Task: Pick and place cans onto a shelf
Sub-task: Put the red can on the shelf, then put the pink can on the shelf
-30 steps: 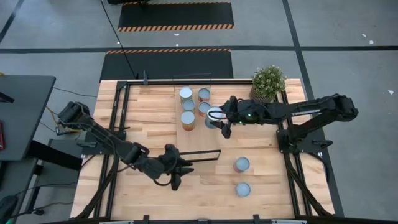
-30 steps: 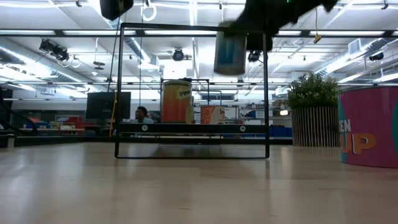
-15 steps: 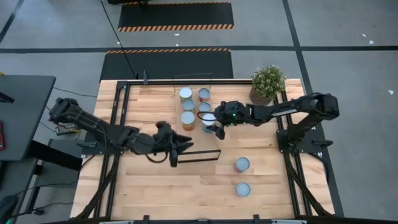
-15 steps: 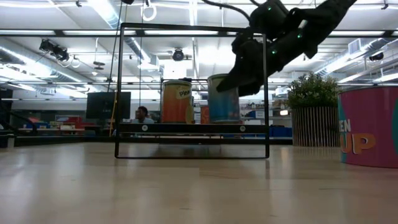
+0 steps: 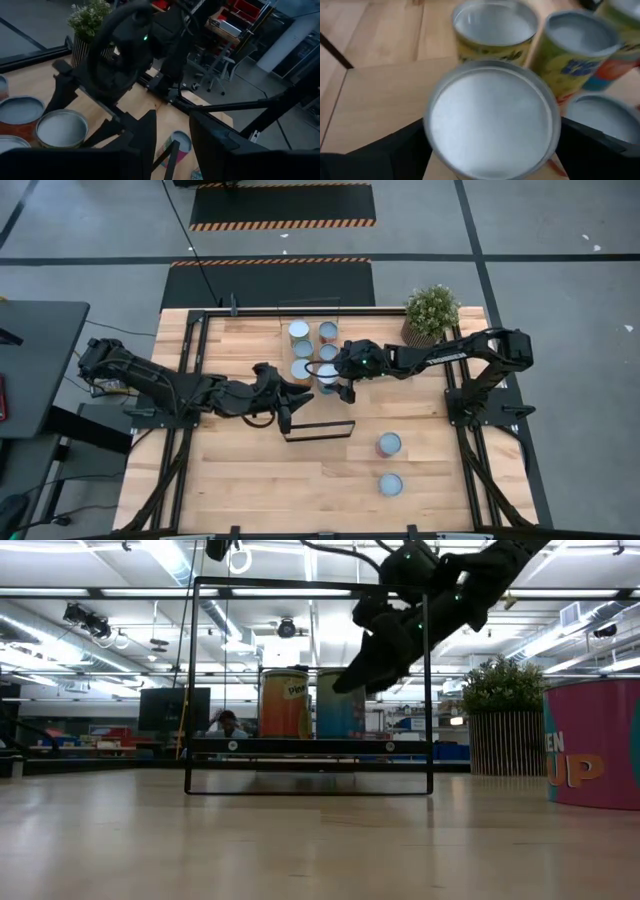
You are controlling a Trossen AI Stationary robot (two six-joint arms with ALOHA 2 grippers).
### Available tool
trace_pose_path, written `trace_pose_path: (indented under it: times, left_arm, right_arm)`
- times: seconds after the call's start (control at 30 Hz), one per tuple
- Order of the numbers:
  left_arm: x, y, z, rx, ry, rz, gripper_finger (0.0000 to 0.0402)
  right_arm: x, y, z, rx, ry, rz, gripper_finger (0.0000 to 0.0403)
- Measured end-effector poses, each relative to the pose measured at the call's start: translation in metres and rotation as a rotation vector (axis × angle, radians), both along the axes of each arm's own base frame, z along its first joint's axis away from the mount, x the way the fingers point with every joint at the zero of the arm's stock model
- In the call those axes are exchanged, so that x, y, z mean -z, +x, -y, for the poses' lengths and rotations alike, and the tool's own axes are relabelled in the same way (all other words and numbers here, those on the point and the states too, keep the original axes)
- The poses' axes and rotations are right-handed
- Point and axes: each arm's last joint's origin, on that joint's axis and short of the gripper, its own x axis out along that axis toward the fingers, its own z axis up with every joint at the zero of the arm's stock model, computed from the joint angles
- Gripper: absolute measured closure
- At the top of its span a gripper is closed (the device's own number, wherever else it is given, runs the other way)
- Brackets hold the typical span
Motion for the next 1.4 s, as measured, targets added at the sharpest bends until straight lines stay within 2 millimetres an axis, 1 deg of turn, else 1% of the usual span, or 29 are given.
trace_pose_path:
  times: [0.1, 0.23, 0.43, 0.63, 0.7, 0.8, 0.87, 0.93, 1.07, 1.17, 1.27, 1.4]
  left_arm:
    - [0.000, 0.000, 0.001, 0.005, 0.005, -0.001, 0.0279]
    - [0.000, -0.001, 0.002, 0.011, 0.002, 0.001, 0.0279]
    - [0.000, 0.000, 0.002, 0.012, 0.008, -0.001, 0.0279]
    - [0.004, -0.001, 0.004, 0.091, 0.004, -0.044, 0.0279]
    - [0.004, -0.002, 0.004, 0.110, -0.004, -0.059, 0.0279]
    - [0.003, -0.005, 0.005, 0.134, -0.010, -0.065, 0.0279]
    - [0.002, -0.006, 0.006, 0.138, -0.011, -0.059, 0.0279]
    - [0.003, -0.006, 0.006, 0.140, -0.007, -0.075, 0.0279]
    - [0.004, -0.008, 0.011, 0.171, -0.009, -0.084, 0.0279]
    - [0.005, -0.010, 0.017, 0.202, -0.008, -0.089, 0.0279]
    - [0.007, -0.012, 0.022, 0.222, 0.003, -0.113, 0.0279]
    - [0.012, -0.016, 0.027, 0.243, 0.022, -0.168, 0.0279]
  right_arm:
    - [-0.009, -0.003, 0.001, 0.017, -0.044, 0.006, 0.0018]
    - [-0.013, -0.009, 0.001, 0.034, -0.095, -0.024, 0.0018]
    - [-0.014, -0.010, 0.003, 0.044, -0.129, -0.033, 0.0021]
    - [-0.015, -0.011, 0.006, 0.082, -0.150, -0.046, 0.0022]
    - [-0.021, -0.010, 0.004, 0.074, -0.147, -0.059, 0.0023]
    - [-0.038, -0.011, 0.000, 0.065, -0.137, -0.079, 0.0023]
    - [-0.046, -0.012, -0.001, 0.060, -0.131, -0.115, 0.0023]
    - [-0.053, -0.015, -0.004, 0.066, -0.104, -0.171, 0.0023]
    - [-0.072, -0.022, -0.013, 0.088, -0.024, -0.285, 0.0024]
    - [-0.080, -0.032, -0.022, 0.144, 0.110, -0.418, 0.0023]
    - [-0.079, -0.043, -0.034, 0.213, 0.254, -0.505, 0.0027]
    - [-0.069, -0.065, -0.062, 0.322, 0.355, -0.626, 0.0033]
